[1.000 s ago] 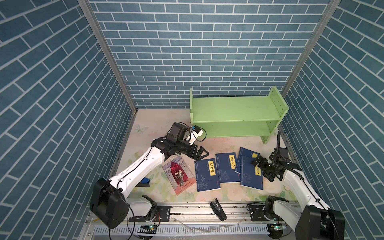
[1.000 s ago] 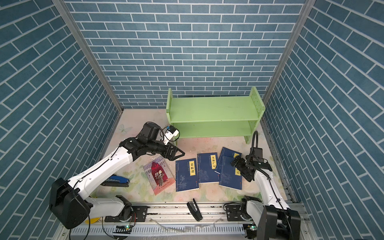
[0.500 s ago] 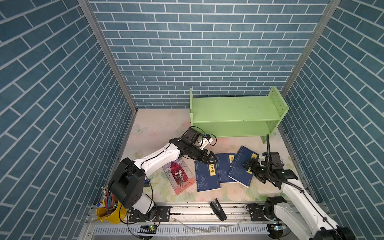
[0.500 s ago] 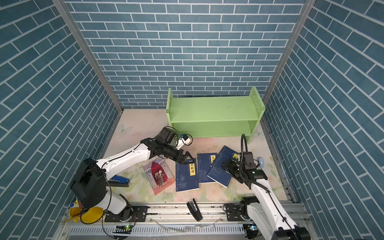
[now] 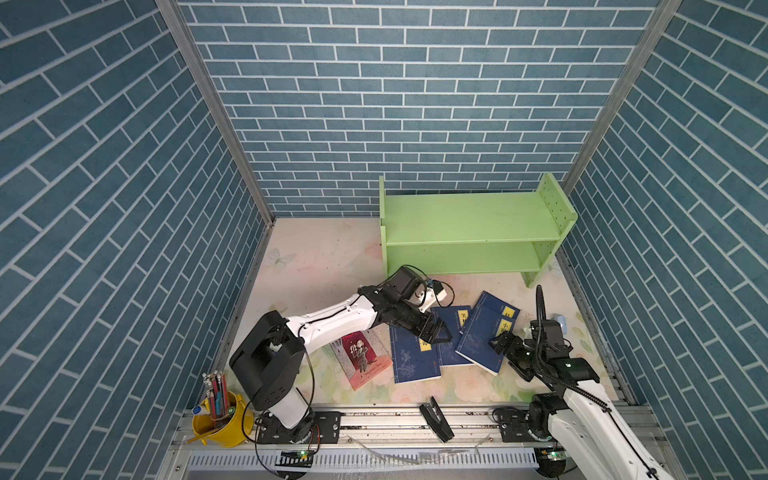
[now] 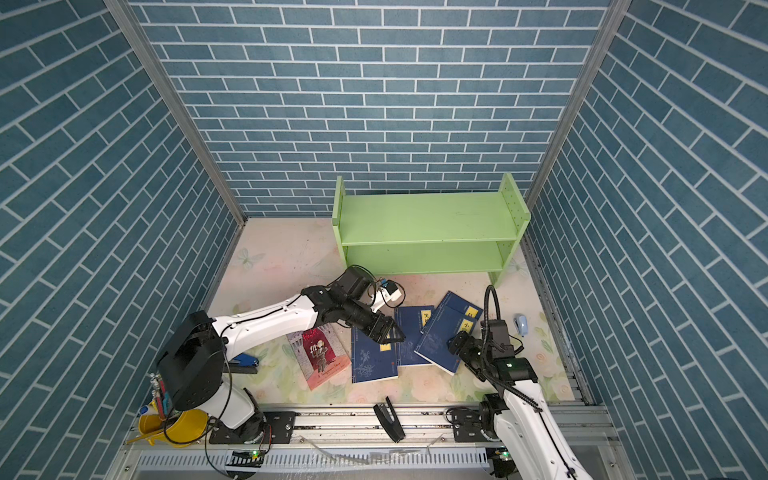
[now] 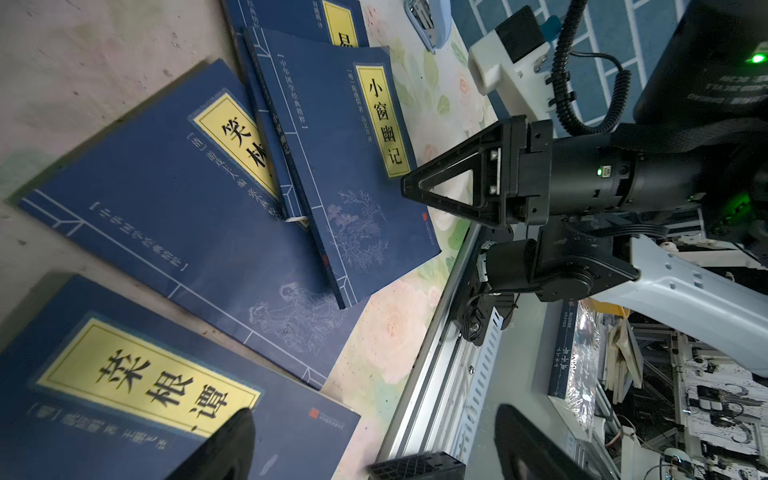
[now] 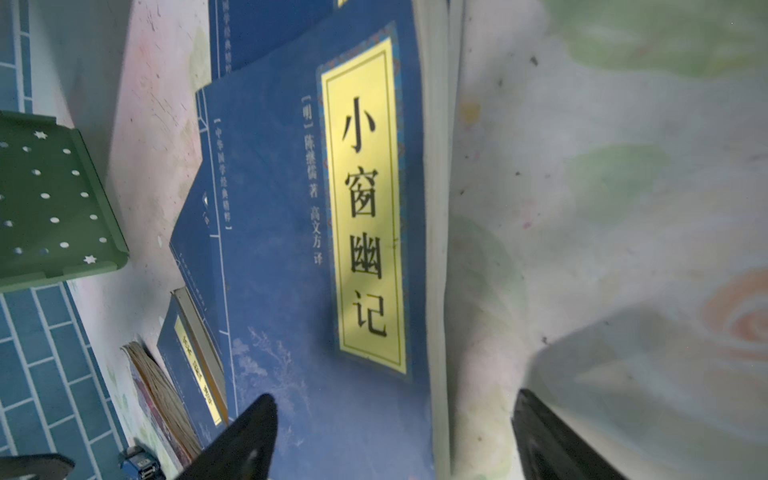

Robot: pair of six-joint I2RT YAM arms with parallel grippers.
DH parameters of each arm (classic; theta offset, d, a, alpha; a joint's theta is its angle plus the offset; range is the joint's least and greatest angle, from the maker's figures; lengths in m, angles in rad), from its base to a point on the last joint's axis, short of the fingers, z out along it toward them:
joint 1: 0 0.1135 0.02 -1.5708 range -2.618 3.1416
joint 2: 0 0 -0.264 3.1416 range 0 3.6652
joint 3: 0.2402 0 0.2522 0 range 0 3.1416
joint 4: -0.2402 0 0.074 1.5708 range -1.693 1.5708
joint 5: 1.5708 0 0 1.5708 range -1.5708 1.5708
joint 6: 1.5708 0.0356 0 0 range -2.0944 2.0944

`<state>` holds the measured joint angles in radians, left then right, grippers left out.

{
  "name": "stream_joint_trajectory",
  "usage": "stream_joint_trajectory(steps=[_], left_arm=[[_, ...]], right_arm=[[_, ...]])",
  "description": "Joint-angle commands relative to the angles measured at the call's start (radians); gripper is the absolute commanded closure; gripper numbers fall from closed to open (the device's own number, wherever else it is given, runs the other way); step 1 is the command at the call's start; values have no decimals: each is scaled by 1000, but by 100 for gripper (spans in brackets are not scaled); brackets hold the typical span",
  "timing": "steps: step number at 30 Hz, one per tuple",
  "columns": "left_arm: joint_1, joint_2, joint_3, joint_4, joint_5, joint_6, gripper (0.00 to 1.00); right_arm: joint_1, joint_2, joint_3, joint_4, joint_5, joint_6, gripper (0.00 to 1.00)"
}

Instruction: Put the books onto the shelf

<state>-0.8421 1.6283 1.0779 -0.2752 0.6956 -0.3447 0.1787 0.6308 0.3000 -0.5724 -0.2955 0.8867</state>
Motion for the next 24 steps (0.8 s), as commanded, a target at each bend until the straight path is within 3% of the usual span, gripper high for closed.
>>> stream_joint_trajectory(steps=[1,14,24], left_arm=[[-33,26,-27,95,-49,-86,11],[-80,173,-5,207,-30,-212,16],[-103,287,89,160,29,-224,19]], right_arm=[[5,-12,19,-19,-42,1,21],[4,-63,-6,-28,-34,6,46],[4,-97,-15,-46,-37,8,51]])
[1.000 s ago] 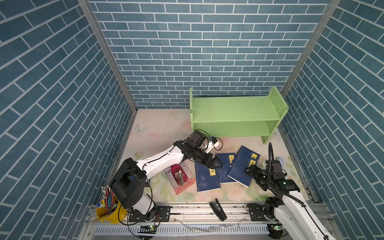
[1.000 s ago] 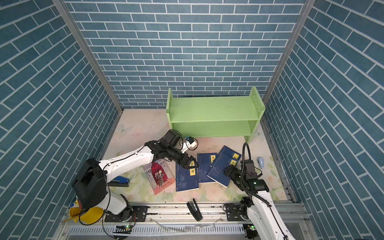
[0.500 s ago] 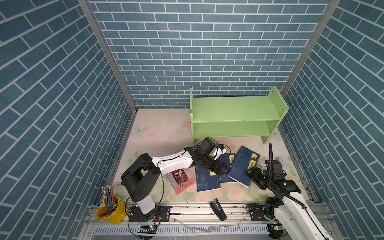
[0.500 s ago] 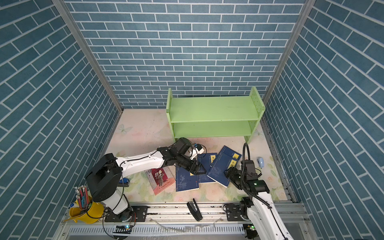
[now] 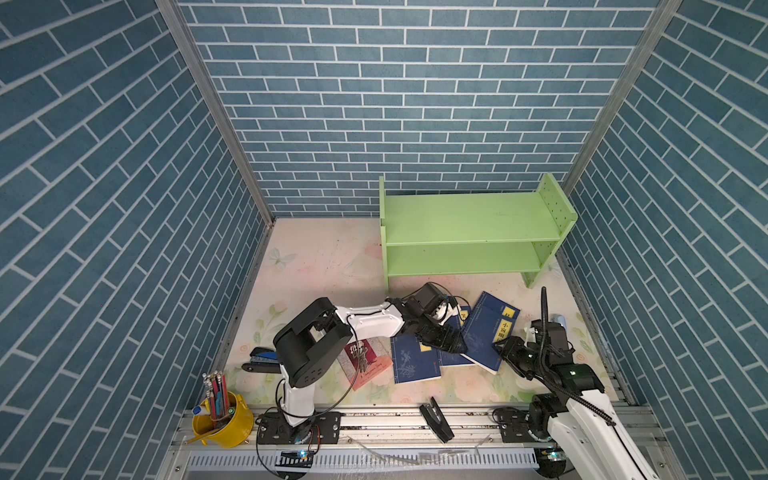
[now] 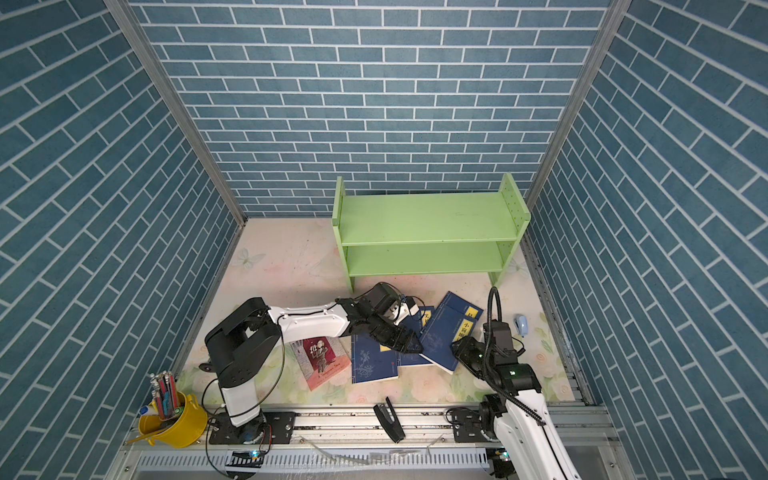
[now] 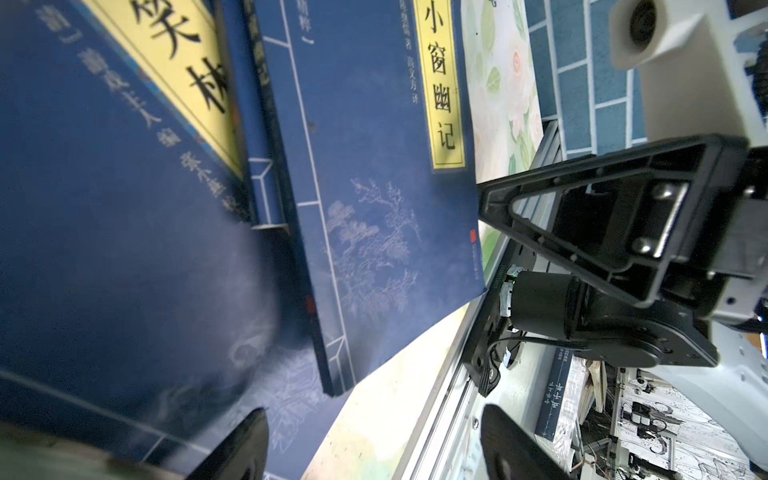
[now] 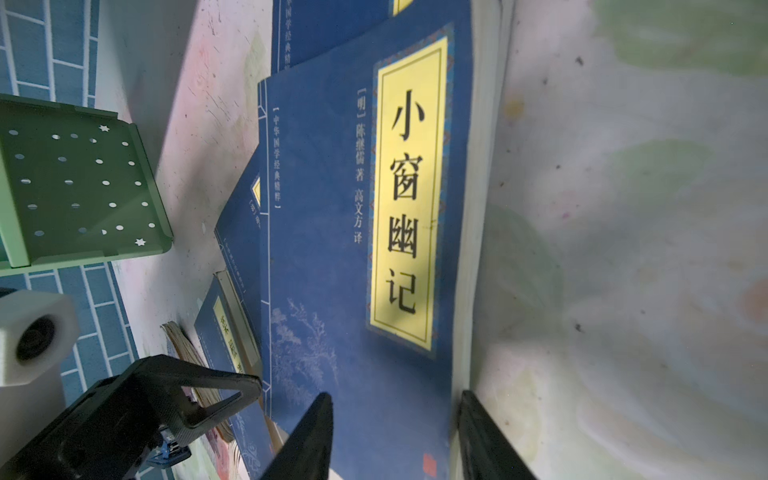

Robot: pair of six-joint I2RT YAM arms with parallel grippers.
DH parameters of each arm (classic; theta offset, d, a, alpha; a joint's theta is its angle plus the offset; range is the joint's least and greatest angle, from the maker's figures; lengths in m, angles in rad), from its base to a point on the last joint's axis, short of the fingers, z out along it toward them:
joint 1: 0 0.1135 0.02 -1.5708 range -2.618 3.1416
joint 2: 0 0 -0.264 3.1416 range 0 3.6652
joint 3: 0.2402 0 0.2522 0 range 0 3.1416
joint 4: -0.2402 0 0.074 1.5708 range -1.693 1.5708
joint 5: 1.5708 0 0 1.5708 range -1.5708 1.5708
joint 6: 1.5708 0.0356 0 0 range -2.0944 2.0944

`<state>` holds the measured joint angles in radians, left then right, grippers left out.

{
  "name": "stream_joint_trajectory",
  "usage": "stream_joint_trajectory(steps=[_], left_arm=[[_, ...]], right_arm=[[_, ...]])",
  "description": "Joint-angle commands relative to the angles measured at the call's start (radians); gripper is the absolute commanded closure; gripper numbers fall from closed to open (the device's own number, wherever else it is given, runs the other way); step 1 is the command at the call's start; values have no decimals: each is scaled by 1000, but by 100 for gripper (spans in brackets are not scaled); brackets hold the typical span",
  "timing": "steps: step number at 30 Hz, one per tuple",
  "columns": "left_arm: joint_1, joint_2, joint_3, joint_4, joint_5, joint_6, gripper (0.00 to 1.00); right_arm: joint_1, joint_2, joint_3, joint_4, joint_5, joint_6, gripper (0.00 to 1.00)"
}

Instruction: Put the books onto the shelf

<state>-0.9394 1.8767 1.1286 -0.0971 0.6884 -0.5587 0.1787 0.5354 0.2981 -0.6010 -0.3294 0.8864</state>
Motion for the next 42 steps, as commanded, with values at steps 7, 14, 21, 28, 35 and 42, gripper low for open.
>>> stream_joint_trajectory(steps=[7,14,21,28,35,42], left_arm=[[-6,68,42,1,37,-23,20],[-7,106,55,76,125,-82,30],[-7,134,79,92,147,-105,35],[-7,162,79,135,184,-155,42],[-7,160,79,156,214,-194,61],[-7,112,57,114,184,-191,87]], right_arm=[[4,-14,-14,-36,3,8,51],[4,-18,-17,-37,1,9,51],[4,-51,-34,-45,-11,26,52],[4,-66,-44,-39,-24,35,52],[5,-77,-40,-57,-30,35,52],[4,-113,-25,-86,-14,45,46]])
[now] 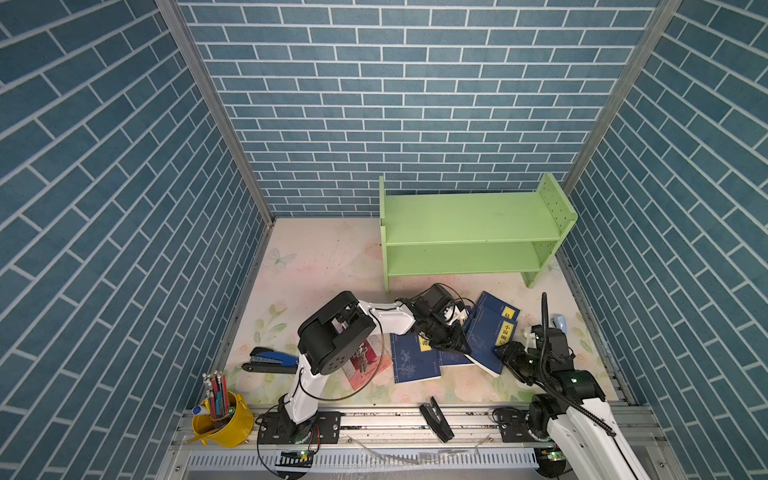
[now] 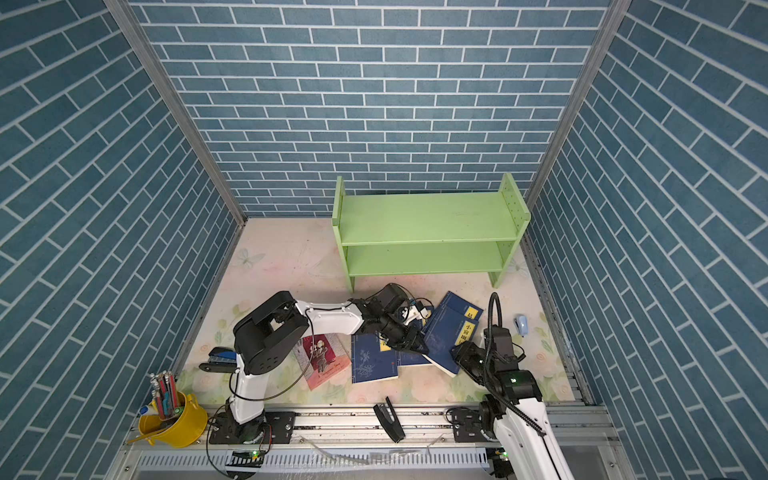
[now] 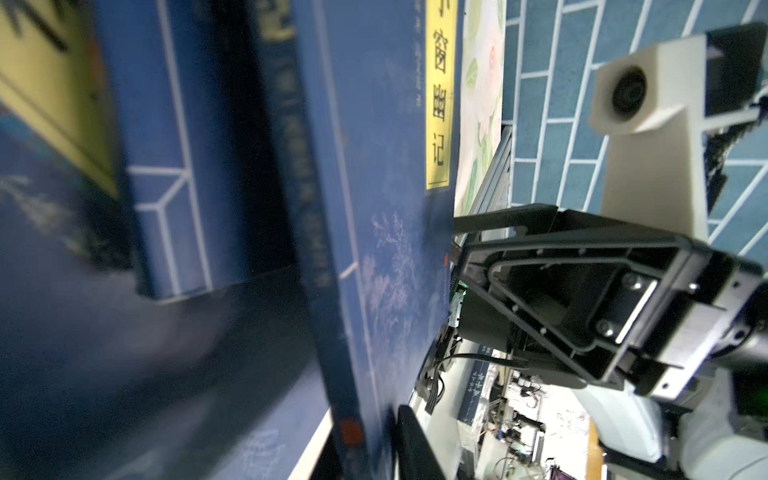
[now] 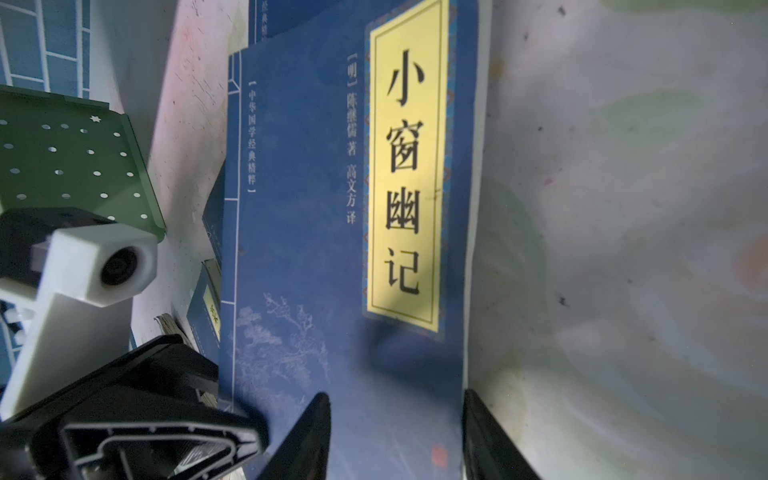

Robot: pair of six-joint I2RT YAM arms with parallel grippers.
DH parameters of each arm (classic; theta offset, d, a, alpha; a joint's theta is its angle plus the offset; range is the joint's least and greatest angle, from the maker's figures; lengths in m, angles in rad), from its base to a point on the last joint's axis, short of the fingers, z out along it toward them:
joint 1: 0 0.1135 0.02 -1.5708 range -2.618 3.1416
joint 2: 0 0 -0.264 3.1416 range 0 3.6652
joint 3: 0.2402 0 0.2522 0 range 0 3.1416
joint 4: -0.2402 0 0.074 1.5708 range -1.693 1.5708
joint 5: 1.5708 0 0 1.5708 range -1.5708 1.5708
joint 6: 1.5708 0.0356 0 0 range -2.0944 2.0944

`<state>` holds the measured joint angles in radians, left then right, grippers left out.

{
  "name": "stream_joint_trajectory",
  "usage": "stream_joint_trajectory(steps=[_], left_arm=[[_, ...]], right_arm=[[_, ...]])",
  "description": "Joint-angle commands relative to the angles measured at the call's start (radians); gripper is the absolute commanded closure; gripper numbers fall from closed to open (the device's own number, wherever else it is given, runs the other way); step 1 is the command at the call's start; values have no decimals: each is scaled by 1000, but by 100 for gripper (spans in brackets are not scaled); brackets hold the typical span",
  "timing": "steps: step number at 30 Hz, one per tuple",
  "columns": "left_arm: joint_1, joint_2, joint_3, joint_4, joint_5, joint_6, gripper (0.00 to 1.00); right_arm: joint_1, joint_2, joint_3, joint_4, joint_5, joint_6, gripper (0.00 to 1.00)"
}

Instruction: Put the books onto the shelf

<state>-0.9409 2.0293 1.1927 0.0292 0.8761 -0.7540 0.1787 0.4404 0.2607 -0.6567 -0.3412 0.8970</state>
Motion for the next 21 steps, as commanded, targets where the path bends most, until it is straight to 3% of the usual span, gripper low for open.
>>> stream_joint_trajectory(steps=[1,5,13,21], left_arm=[[-5,-47,-12,-18,-11,6,90],[-5,-84,-16,-72,-39,37,100],[-6,-188,-20,-176,-34,164,100],[-19,-317,-48,-208,-69,279,100]], right_arm=[[4,-20,15,-33,2,36,45],[4,-42,41,-63,34,39,41],[4,-186,152,-165,152,57,33],[4,-190,309,-200,181,23,32]])
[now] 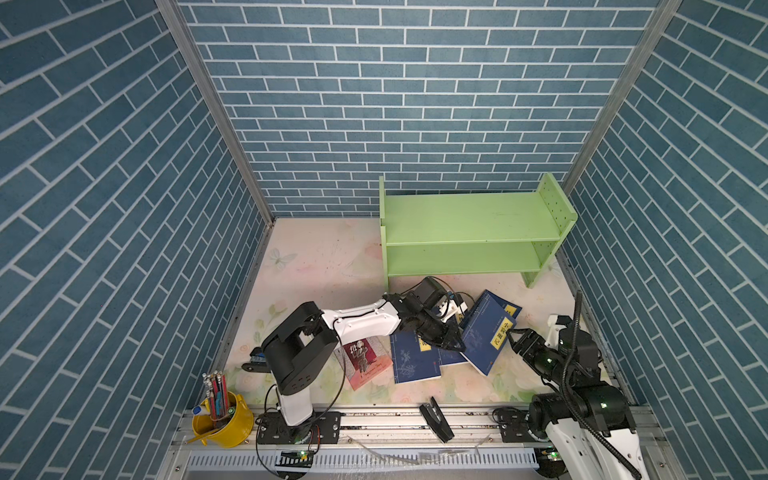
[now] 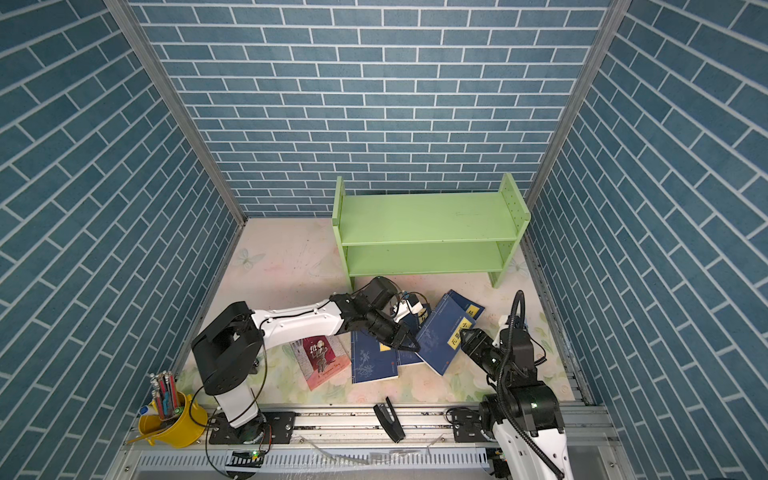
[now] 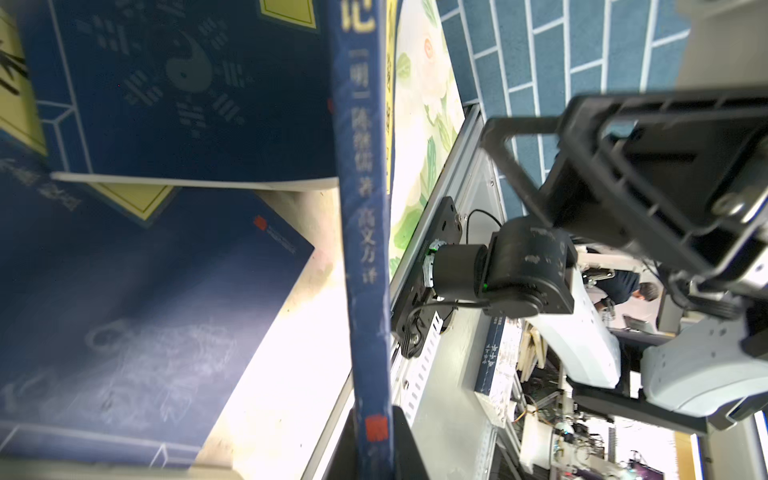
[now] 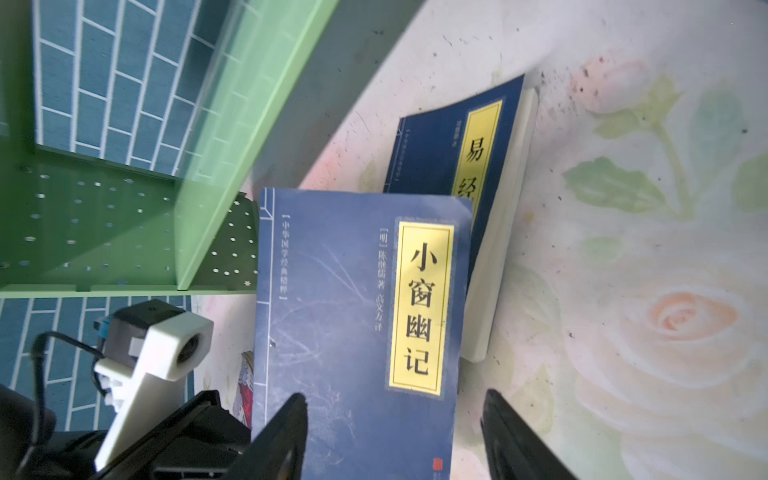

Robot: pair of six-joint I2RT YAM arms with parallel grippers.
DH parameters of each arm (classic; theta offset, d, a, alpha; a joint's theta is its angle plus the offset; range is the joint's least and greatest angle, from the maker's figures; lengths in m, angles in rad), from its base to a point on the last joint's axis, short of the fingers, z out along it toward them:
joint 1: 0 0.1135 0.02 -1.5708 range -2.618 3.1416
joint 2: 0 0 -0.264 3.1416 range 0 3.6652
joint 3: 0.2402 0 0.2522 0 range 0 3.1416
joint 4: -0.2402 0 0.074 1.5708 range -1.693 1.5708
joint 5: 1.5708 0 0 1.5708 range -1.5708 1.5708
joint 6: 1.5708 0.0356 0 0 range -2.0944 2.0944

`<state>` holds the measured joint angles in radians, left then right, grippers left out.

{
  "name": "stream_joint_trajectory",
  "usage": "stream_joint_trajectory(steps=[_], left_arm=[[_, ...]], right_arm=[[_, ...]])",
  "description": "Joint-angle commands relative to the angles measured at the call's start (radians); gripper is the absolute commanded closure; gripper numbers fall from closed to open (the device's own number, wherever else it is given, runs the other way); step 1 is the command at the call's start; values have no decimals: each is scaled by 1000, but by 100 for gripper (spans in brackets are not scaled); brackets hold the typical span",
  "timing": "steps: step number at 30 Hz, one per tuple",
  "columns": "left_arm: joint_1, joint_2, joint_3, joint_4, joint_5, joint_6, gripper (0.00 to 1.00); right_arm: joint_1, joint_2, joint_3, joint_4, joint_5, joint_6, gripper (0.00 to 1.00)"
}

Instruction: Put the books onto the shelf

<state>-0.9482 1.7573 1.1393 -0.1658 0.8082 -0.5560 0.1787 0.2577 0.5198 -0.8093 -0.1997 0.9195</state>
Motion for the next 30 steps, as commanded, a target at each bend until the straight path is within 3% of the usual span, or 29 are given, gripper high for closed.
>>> stream_joint_trajectory(steps=[1,9,20,30], left_arm=[[-15,-55,14,-28,8,98,100],[-24,-116,90,-162,77,251,100],[-24,-181,301,-463,56,505,100],[10,-236,399,-524,6,503,100]], right_arm=[[4,-9,75,-50,42,-5,32],[4,-30,203,-17,7,-57,29],[4,-50,321,113,-104,-85,27],[4,-49,402,188,-143,-94,24]])
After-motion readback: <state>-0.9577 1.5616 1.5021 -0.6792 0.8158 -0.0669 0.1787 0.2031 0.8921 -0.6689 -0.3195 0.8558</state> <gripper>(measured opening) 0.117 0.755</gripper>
